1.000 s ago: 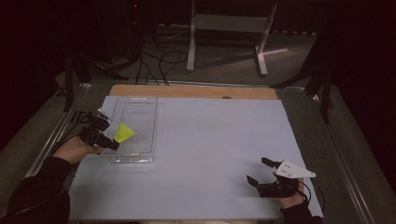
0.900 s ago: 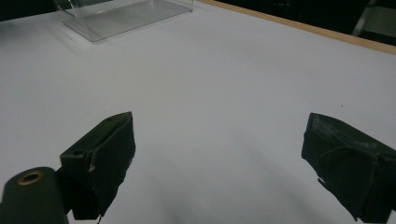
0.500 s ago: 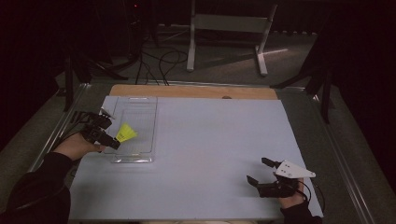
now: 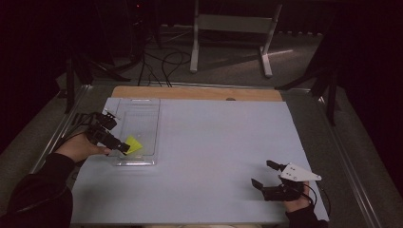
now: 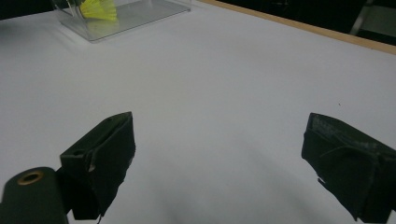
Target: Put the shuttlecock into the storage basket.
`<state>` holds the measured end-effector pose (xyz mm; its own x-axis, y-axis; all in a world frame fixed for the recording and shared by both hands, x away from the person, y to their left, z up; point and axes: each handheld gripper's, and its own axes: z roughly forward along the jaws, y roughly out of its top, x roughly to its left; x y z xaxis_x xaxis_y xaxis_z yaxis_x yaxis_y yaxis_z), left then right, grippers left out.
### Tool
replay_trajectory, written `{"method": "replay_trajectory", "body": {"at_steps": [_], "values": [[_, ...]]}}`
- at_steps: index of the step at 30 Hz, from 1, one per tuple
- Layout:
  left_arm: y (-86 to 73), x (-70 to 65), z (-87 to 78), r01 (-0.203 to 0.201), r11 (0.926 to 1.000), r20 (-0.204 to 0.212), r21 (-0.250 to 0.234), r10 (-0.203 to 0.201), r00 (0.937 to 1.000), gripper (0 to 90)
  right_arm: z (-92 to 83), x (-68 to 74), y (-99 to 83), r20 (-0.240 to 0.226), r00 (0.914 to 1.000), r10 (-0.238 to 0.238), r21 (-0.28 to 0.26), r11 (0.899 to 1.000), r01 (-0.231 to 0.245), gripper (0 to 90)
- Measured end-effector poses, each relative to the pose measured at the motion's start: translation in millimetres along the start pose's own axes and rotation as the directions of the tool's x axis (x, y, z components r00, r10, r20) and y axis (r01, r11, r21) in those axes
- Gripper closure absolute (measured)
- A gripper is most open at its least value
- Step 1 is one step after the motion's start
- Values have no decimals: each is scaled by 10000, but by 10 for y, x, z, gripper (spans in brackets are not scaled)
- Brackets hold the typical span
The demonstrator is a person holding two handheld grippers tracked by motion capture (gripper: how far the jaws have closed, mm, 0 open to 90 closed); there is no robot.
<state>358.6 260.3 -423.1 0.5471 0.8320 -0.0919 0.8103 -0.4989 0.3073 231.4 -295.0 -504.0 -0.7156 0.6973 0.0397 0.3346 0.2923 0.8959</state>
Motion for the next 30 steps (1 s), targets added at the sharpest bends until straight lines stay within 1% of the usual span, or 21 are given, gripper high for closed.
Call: {"method": "replay_trajectory", "body": {"at_steps": [2,4,5,6,7,9,11,12,14,15,16,17,18,20,21,23,24,26,27,29,30], "values": [[16,-25,-2,-78,10000,-38,-28,78,10000,135,-1,2,2,8,10000,-18,-7,10000,18,99],[38,-49,-3,-75,10000,-169,-57,74,9998,77,-1,1,2,6,10000,-20,-7,10000,20,99],[50,-55,-2,-74,9999,-41,-71,74,10000,74,-1,0,1,5,10000,-2,-5,10000,2,99],[60,-64,-2,-66,9999,28,-88,66,10000,36,0,0,0,11,10000,10,-5,10000,-10,99],[68,-76,-6,-161,9998,-8,-106,161,9999,14,0,-1,0,14,10000,-8,6,10000,8,99],[80,-108,-17,-433,9988,-29,-226,433,9991,3,-1,0,1,16,10000,-14,-6,10000,14,99],[107,-134,-38,-492,9982,-5,-348,493,9988,2,-3,0,0,20,10000,16,4,10000,-16,99],[123,-151,-52,-490,9972,1,-568,491,9988,2,-2,-2,-1,21,10000,12,6,10000,-12,99],[155,-201,-75,-735,9949,158,-687,748,9971,2,-1,-3,-1,26,10000,9,8,10000,-9,99],[174,-233,-82,-843,9929,173,-838,860,9961,2,0,-2,-1,16,10000,6,10,10000,-6,99],[190,-260,-93,-1068,9894,276,-981,1100,9935,2,1,0,0,17,10000,-6,22,10000,5,99],[203,-290,-99,-1384,9839,419,-1135,1439,9887,2,0,1,0,19,10000,-5,27,10000,5,99],[232,-330,-99,-1506,9812,397,-1210,1564,9869,2,-2,1,0,19,10000,-9,23,10000,9,99],[271,-374,-100,-1562,9782,523,-1372,1646,9850,2,-4,-1,0,19,10000,18,3,10000,-18,99],[293,-398,-99,-1512,9782,586,-1423,1608,9852,3,-4,-3,-1,30,10000,12,2,10000,-12,99],[334,-442,-95,-1615,9743,774,-1569,1752,9815,2,-4,-4,-1,32,10000,17,5,10000,-17,99],[355,-465,-90,-1611,9738,781,-1604,1752,9814,2,-4,-3,-1,38,10000,16,7,10000,-16,99],[398,-504,-82,-1748,9691,923,-1742,1928,9769,2,-5,-5,-2,37,10000,15,3,10000,-15,99],[420,-526,-77,-1718,9679,904,-1835,1907,9775,2,-5,-7,-2,37,10000,16,-2,10000,-16,99],[467,-573,-66,-1833,9647,1035,-1891,2053,9732,2,-4,-6,-2,34,10000,18,7,10000,-18,99],[489,-598,-61,-1870,9623,987,-1974,2092,9729,2,-4,-5,-2,30,10000,7,10,10000,-7,99]]}}
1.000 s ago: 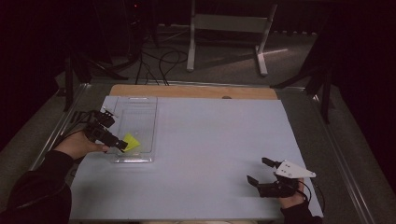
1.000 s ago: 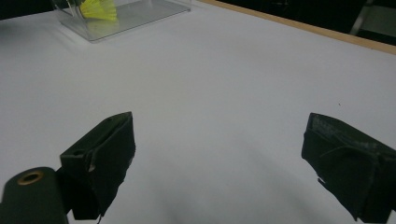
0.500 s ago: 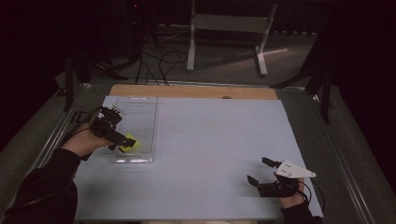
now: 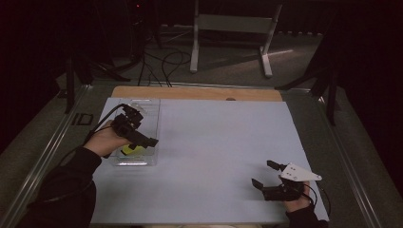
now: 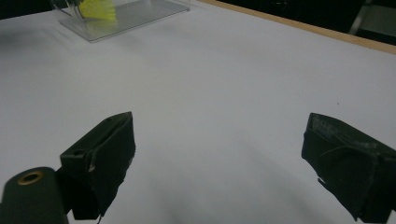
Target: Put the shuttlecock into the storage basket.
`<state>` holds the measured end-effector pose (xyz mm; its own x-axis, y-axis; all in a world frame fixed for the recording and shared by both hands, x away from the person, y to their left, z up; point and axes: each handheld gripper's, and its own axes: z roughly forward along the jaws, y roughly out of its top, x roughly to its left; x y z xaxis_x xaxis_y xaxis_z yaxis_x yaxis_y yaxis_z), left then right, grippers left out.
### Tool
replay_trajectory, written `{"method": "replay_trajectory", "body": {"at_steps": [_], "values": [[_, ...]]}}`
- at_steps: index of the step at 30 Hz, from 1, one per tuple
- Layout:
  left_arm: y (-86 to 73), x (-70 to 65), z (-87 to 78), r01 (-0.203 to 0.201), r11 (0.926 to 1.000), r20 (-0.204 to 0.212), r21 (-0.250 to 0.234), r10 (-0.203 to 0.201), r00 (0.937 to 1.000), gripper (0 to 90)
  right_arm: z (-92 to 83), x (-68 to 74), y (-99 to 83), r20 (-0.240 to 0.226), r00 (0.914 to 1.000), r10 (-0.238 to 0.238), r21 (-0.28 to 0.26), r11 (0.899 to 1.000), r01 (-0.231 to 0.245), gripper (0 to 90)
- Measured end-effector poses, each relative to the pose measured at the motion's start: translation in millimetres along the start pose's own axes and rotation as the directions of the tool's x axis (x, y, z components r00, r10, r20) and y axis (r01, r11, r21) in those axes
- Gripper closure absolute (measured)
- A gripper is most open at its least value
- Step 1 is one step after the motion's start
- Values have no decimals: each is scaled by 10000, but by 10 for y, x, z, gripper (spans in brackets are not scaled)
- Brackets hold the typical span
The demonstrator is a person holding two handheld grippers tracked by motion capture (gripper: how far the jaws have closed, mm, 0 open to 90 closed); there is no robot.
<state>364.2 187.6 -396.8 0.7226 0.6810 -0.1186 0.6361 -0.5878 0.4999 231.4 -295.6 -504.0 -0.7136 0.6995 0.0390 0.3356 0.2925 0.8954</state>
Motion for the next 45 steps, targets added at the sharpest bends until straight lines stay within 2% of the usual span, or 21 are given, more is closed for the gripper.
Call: {"method": "replay_trajectory", "body": {"at_steps": [2,9,11,12,18,20,24,30,38,40,42,45], "values": [[50,-38,24,-78,10000,140,-31,78,9999,2,-2,1,1,-3,10000,6,-7,10000,-6,99],[195,-182,95,-518,9981,165,-337,524,9985,3,-3,-1,0,3,10000,3,-24,10000,-3,99],[238,-220,114,-669,9971,329,-368,681,9971,3,-3,-2,0,-5,10000,8,-41,10000,-8,99],[254,-245,127,-711,9963,206,-476,722,9972,2,-3,-3,0,0,10000,8,-33,10000,-8,99],[328,-345,204,-1121,9927,382,-442,1138,9928,3,-4,-1,1,-14,10000,-10,-39,10000,10,99],[347,-416,264,-1431,9886,398,-476,1451,9886,3,-5,-3,0,-11,10000,-9,-59,10000,9,99],[367,-502,339,-1790,9829,566,-429,1813,9818,3,-3,4,3,-28,10000,-16,-30,10000,16,99],[373,-625,427,-2035,9777,916,-516,2075,9739,3,-5,-1,1,-33,10000,-12,-56,10000,12,99],[355,-836,541,-2548,9659,1274,-463,2587,9575,3,-8,2,3,-52,10000,-4,-82,10000,3,99],[345,-888,571,-2536,9660,1353,-503,2581,9566,3,-7,3,3,-45,10000,-4,-78,10000,3,99],[333,-930,605,-2685,9626,1413,-358,2708,9522,3,-6,5,4,-50,10000,-6,-73,10000,5,99],[298,-996,655,-2723,9616,1588,-348,2743,9484,3,-12,6,6,-39,10000,1,-76,10000,-1,99]]}}
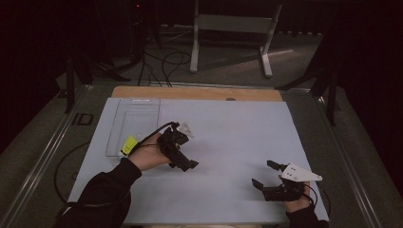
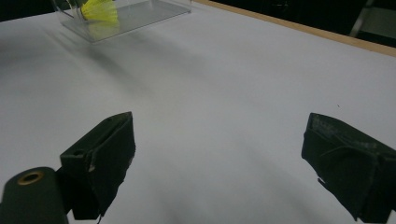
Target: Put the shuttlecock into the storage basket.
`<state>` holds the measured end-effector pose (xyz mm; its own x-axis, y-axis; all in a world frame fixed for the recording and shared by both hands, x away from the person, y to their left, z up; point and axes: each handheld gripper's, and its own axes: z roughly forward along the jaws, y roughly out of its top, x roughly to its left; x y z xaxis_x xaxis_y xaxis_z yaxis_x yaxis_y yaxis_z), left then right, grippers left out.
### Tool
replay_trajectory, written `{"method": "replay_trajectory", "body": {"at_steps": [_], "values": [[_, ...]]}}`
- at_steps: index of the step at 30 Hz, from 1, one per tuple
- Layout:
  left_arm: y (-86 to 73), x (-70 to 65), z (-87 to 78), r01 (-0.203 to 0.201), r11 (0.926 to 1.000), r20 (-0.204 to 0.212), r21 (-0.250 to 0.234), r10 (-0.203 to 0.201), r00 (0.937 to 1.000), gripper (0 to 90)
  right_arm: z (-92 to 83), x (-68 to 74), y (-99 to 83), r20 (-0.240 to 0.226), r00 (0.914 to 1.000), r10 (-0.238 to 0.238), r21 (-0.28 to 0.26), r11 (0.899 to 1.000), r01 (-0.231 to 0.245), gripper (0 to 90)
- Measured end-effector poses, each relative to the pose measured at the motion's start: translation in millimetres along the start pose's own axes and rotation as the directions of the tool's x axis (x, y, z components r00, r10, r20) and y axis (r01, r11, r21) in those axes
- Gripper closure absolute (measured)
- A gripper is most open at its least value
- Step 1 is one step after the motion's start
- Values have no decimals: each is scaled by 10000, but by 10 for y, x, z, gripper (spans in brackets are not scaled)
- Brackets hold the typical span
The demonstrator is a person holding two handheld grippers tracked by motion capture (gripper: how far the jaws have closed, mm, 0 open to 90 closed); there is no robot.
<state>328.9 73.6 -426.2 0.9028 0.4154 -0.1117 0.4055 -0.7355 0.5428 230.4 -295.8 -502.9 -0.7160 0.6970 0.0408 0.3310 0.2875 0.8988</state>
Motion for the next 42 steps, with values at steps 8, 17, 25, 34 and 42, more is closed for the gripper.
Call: {"method": "replay_trajectory", "body": {"at_steps": [8,17,25,34,42], "values": [[-164,-178,162,-203,9998,214,27,202,9996,3,0,-1,0,-9,10000,-1,-12,10000,1,99],[-421,-300,212,-172,9995,313,-261,180,9993,3,-5,0,4,11,10000,-35,-7,10000,35,99],[-677,-347,195,-136,9997,218,-178,140,9997,3,-7,3,6,19,10000,-58,2,10000,58,99],[-946,-379,143,48,9986,18,-532,-48,10000,3,0,10,8,14,10000,-74,8,10000,74,99],[-1187,-344,92,374,9955,-177,-865,-391,9991,3,3,12,6,10,10000,-98,37,9999,98,99]]}}
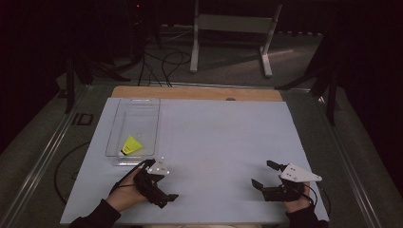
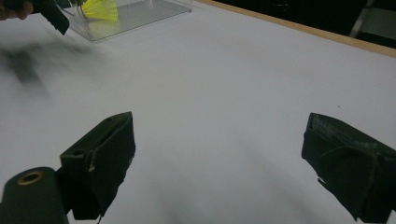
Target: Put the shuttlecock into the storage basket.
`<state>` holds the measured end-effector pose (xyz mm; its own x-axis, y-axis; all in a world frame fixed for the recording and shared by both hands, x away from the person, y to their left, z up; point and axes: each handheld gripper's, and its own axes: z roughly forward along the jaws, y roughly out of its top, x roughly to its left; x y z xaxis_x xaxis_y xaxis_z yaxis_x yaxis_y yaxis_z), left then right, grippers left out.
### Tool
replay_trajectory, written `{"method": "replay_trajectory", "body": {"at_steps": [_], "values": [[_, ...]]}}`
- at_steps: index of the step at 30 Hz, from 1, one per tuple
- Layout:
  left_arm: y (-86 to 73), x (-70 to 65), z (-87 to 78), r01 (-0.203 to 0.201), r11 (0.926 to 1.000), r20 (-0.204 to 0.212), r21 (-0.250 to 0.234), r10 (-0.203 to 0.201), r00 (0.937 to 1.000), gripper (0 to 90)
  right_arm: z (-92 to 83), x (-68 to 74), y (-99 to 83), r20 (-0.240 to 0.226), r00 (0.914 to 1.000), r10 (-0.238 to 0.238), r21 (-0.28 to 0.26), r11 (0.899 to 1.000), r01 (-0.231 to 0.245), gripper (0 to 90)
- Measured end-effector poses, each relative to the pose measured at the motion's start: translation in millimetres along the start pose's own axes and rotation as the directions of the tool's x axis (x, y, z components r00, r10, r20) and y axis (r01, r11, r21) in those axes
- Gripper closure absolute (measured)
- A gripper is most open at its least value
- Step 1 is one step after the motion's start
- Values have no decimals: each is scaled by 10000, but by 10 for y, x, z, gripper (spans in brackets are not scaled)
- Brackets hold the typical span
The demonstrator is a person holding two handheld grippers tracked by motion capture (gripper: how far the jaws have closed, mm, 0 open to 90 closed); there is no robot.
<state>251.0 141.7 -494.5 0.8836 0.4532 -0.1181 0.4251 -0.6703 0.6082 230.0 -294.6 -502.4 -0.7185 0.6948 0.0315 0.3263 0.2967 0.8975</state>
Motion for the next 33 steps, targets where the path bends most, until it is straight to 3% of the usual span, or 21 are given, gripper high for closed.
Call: {"method": "replay_trajectory", "body": {"at_steps": [10,15,16,22,27,31,33], "values": [[-283,121,-153,644,9935,-343,-937,-679,9971,3,13,2,-3,-1,10000,-14,64,10000,14,99],[-395,175,-172,925,9914,-682,-921,-990,9928,3,15,0,-5,-1,10000,-6,75,10000,6,99],[-442,198,-179,1197,9876,-797,-1015,-1280,9886,3,16,-1,-5,-6,10000,-4,68,10000,4,99],[-528,196,-194,1427,9802,-1474,-1371,-1627,9756,3,21,0,-7,-8,10000,5,95,10000,-5,99],[-579,205,-197,1873,9645,-1613,-1861,-2180,9625,3,23,-3,-9,-18,10000,25,99,9999,-25,99],[-609,188,-171,2020,9570,-2001,-2083,-2438,9489,3,20,-4,-8,-11,10000,-2,81,10000,2,99],[-622,178,-165,1998,9563,-2148,-2135,-2454,9453,4,18,-7,-9,-23,10000,18,100,9999,-18,99]]}}
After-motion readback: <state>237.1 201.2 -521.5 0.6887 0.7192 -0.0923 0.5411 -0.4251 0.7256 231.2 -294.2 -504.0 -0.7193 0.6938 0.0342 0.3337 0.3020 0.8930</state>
